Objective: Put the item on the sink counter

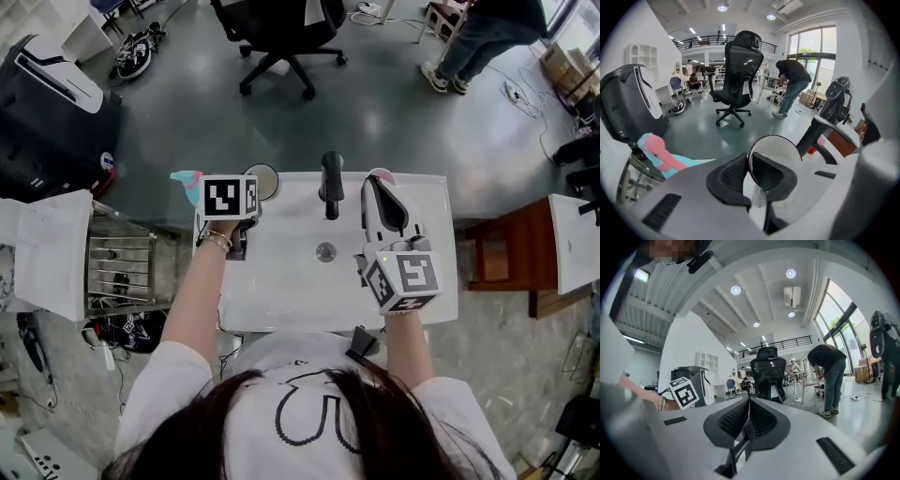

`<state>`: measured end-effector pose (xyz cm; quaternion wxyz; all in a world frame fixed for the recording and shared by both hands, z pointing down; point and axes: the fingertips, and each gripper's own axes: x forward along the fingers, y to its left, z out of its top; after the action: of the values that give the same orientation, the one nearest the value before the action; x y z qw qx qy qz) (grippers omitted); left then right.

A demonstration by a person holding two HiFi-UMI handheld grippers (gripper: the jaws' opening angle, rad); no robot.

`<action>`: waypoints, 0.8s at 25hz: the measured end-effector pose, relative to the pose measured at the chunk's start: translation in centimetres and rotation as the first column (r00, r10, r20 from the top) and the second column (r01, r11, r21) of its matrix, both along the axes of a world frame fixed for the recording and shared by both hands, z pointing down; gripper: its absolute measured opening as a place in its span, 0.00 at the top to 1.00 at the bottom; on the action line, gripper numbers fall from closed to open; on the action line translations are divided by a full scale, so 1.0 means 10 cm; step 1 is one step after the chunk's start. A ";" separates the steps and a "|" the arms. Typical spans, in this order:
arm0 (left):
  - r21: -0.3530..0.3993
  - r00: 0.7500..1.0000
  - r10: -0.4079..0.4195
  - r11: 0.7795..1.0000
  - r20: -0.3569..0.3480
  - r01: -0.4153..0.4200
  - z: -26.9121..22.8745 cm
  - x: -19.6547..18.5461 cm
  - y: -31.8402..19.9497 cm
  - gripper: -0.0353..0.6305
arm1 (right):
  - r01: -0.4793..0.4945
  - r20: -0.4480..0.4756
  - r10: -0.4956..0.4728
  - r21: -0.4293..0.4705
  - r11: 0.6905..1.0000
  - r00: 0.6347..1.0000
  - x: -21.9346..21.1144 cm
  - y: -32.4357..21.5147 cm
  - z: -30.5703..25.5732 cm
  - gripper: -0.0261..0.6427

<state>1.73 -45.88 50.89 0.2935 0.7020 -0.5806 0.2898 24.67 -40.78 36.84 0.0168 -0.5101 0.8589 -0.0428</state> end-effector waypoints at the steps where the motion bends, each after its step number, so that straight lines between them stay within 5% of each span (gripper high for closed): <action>1: -0.023 1.000 -0.012 1.000 -0.005 0.011 0.06 -0.01 -0.01 0.88 | 0.000 0.008 0.000 0.002 1.000 1.000 0.01 0.00 -0.01 0.92; 10: -0.168 0.997 -0.081 0.983 -0.011 0.078 0.43 -0.05 -0.12 0.88 | -0.006 0.013 0.006 -0.007 1.000 1.000 0.04 -0.10 0.02 0.92; 20: -0.215 0.996 -0.085 0.973 0.003 0.083 0.63 -0.05 -0.16 0.88 | -0.015 0.020 0.015 -0.014 1.000 1.000 0.01 -0.10 0.09 0.92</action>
<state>1.20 -47.47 57.15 0.3813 0.6418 -0.5741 0.3362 24.80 -41.78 37.77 0.0225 -0.5163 0.8544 -0.0536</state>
